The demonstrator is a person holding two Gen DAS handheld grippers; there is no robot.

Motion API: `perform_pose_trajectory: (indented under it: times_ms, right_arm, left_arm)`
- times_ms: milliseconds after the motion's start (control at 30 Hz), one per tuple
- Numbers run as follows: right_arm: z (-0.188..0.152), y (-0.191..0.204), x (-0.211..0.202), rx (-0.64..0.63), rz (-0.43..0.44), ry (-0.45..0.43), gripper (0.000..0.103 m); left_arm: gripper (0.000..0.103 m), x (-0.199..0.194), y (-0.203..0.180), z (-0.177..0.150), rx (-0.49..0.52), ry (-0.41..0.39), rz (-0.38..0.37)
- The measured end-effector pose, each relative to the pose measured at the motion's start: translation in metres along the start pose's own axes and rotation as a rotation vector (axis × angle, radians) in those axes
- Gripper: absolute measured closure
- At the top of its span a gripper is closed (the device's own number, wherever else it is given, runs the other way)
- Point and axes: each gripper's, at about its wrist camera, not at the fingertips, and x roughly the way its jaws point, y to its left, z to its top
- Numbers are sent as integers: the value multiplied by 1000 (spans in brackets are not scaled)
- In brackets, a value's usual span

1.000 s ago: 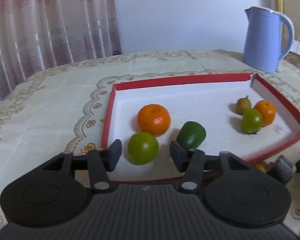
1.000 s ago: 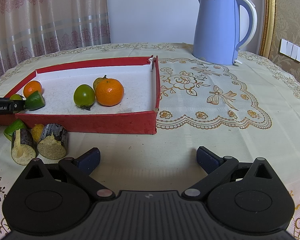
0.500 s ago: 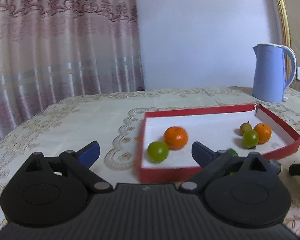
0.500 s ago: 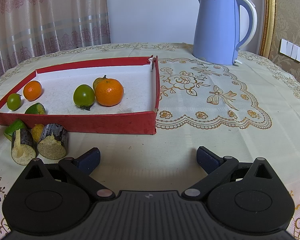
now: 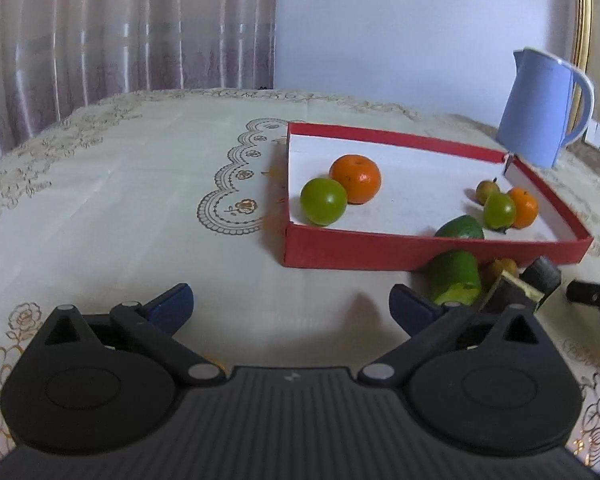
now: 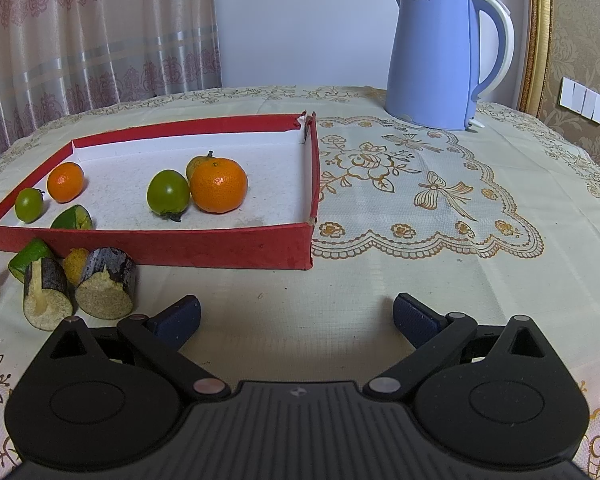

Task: Organize fruits
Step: 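Move the right gripper to the cut eggplant chunk and close it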

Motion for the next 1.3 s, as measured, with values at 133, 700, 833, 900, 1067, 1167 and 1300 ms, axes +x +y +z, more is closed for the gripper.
perform_pose_trajectory:
  times_ms: [133,700,833,900,1067,1167,1300]
  right_arm:
    - [-5,1,-11,34,78,-33,0]
    - [3,60,-19,-91,211,-72,40]
    - [6,68,-10,-107,212,-58,44]
    - [6,71,-7,-114,215,-47,53]
    - [4,72,-4,-121,216,-47,62]
    - [4,72,-5,-120,215,-53,69]
    - [4,71,-4,-110,225,-41,69]
  left_arm:
    - [0,7,-3,0,21,44,14]
    - [0,8,-5,-1,34,51,22]
    - [0,8,-5,-1,34,51,22]
    - [0,8,-4,-1,34,51,22]
    - [0,8,-5,-1,34,51,22]
    - [0,8,-5,-1,33,51,21]
    - [0,8,-5,-1,33,51,21]
